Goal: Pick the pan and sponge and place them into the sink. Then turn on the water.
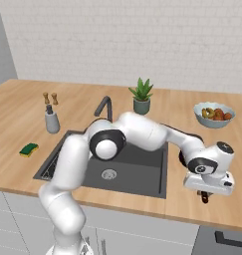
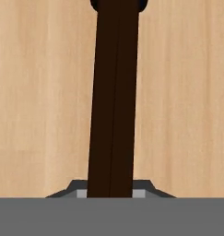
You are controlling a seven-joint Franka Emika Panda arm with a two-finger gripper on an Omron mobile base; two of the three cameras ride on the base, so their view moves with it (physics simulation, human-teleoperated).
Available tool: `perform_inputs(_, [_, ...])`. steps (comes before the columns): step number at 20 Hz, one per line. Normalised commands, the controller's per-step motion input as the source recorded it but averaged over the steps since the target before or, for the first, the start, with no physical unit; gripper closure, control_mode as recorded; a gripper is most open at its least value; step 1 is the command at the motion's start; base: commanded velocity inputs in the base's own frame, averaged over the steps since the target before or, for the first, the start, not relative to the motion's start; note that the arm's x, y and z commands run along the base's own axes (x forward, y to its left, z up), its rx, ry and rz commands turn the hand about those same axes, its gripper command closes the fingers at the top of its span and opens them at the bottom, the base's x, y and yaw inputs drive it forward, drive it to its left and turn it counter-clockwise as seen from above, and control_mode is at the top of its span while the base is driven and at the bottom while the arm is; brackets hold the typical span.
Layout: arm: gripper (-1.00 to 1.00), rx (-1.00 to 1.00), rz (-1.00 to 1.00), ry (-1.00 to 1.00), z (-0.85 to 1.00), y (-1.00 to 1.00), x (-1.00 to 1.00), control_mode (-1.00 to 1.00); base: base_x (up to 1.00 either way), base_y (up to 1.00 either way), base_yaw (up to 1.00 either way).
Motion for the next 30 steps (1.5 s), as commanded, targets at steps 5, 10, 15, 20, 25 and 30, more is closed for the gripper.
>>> perform_inputs(5, [1.00, 0.00, 0.07, 0.00, 0.00, 0.84, -0.03, -1.00, 0.00, 0.00, 0.00])
perform_inputs(10, [1.00, 0.00, 0.16, 0.00, 0.02, 0.67, 0.00, -1.00, 0.00, 0.00, 0.00])
perform_inputs(15, [1.00, 0.00, 0.16, 0.00, 0.19, 0.62, 0.00, -1.00, 0.00, 0.00, 0.00])
perform_inputs(20, [1.00, 0.00, 0.18, 0.00, 0.02, 0.62, 0.17, -1.00, 0.00, 0.00, 0.00])
perform_inputs(25, [1.00, 0.00, 0.15, 0.00, 0.00, 0.70, 0.34, -1.00, 0.00, 0.00, 0.00])
perform_inputs(30, [1.00, 0.02, 0.02, 0.00, -0.10, 0.32, 0.50, -1.00, 0.00, 0.00, 0.00])
